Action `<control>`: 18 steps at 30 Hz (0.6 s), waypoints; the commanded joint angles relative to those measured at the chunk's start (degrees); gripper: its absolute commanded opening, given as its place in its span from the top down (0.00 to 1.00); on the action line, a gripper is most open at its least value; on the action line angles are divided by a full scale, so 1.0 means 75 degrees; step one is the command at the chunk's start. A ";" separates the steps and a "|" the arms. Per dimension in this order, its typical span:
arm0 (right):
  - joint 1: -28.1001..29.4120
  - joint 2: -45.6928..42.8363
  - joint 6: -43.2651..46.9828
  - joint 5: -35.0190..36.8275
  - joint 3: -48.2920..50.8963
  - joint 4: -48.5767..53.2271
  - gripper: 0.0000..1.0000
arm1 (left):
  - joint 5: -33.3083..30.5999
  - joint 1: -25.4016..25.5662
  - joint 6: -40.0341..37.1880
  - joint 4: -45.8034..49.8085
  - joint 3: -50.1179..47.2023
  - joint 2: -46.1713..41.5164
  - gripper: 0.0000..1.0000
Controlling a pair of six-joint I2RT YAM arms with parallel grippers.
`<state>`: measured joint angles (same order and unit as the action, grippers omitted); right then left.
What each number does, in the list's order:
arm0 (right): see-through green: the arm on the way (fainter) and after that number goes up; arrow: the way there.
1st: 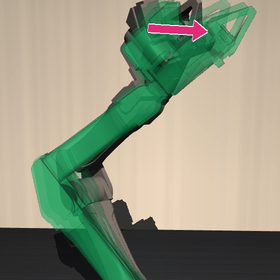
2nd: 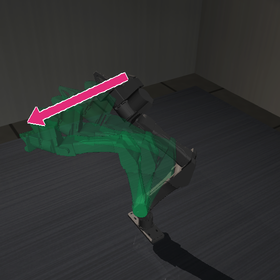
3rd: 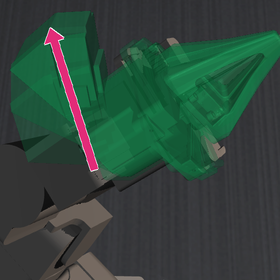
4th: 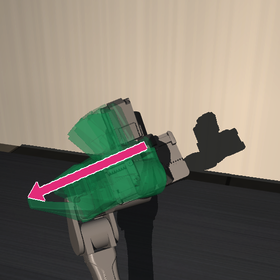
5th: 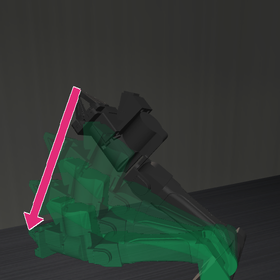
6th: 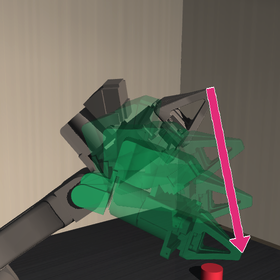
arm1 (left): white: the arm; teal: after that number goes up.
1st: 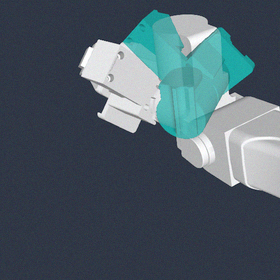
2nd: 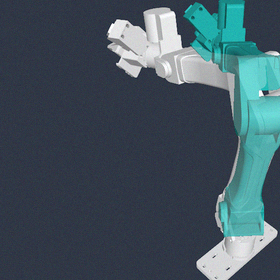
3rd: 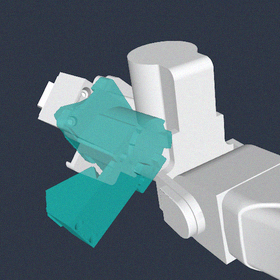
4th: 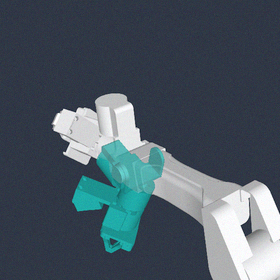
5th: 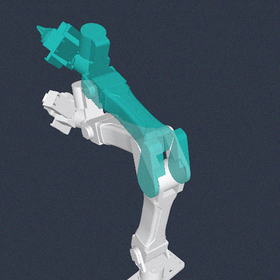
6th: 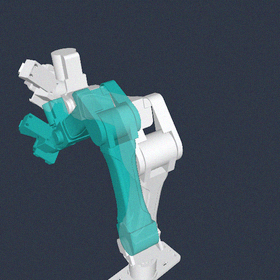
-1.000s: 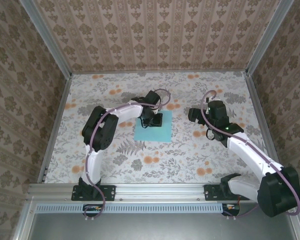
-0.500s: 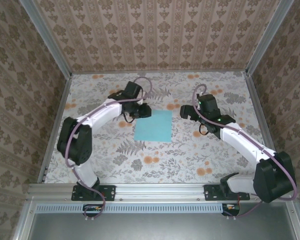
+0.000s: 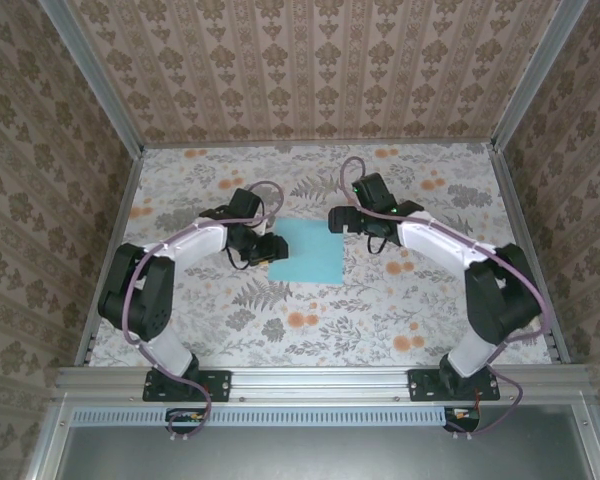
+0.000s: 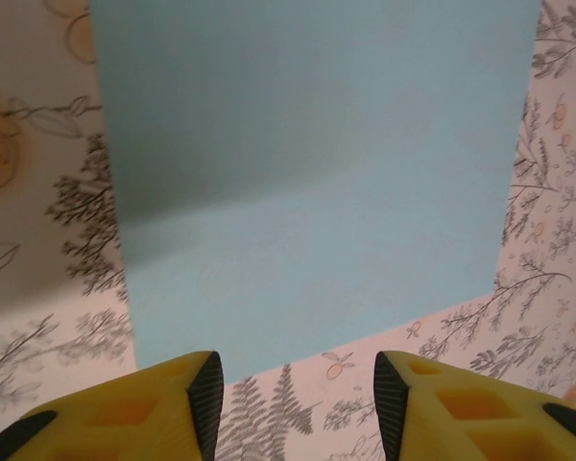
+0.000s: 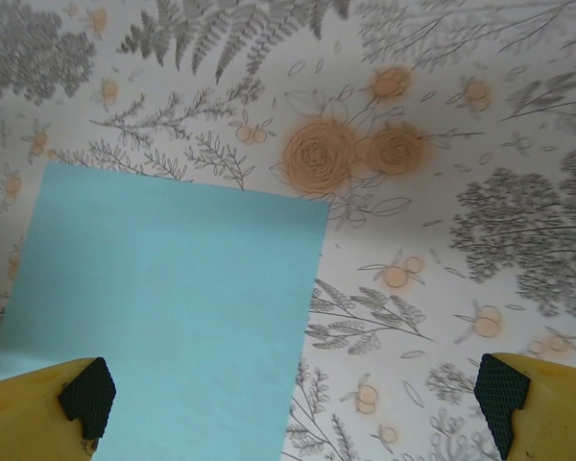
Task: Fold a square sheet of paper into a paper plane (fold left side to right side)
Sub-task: Pick up the square sheet of paper from the center of the table.
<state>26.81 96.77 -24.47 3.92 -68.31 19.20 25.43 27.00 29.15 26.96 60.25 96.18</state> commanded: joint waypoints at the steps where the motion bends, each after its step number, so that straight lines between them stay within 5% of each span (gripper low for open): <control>1: 0.0102 0.0682 -0.0148 -0.0054 -0.0660 0.0704 0.00 | 0.0433 0.0009 0.0189 -0.0492 -0.0132 0.0266 0.51; 18: 0.0338 0.3086 -0.0388 -0.0317 -0.2372 0.1290 0.00 | 0.0359 0.0160 0.0286 -0.0559 -0.0201 0.0979 0.50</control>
<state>28.62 118.24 -25.98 2.61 -84.20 26.28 28.29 27.77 30.46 22.46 59.59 102.78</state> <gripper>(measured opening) 0.998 0.497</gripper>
